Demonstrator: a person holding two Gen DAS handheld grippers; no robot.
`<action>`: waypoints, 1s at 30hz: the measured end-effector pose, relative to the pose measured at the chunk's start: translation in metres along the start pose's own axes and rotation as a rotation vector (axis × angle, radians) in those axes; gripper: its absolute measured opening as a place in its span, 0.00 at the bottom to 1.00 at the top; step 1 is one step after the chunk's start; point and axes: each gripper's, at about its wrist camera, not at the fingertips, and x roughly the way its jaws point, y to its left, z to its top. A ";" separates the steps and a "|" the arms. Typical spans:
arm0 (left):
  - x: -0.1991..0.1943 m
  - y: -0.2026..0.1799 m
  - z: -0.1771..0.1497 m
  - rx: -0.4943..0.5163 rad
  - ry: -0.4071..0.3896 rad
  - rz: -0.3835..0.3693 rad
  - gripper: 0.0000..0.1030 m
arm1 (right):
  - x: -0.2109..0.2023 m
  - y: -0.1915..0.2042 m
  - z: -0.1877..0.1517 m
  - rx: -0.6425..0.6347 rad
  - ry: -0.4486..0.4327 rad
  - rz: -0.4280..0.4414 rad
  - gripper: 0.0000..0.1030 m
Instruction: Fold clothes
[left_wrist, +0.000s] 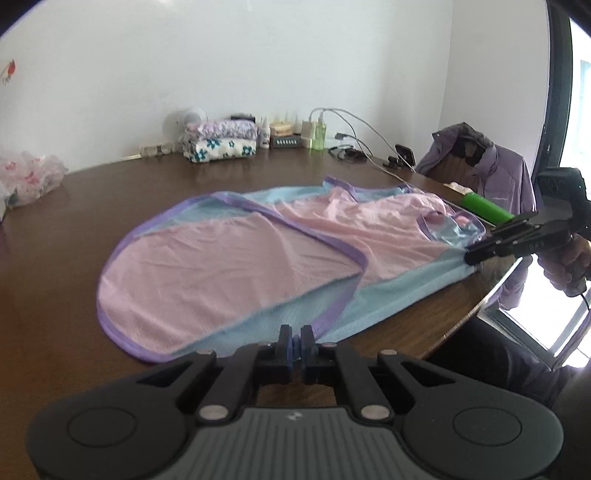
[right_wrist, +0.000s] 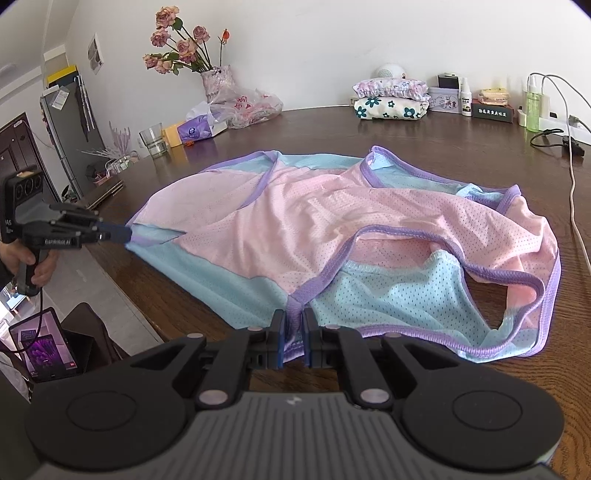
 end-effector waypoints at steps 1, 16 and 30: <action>-0.001 0.002 0.000 -0.014 0.004 -0.009 0.04 | 0.000 0.000 0.000 0.001 0.001 0.001 0.08; 0.073 -0.029 0.050 0.000 0.074 -0.176 0.02 | -0.002 0.000 0.000 -0.010 -0.004 -0.005 0.08; 0.043 -0.032 0.024 -0.106 -0.019 -0.076 0.33 | 0.032 0.035 0.111 -0.063 -0.076 0.115 0.33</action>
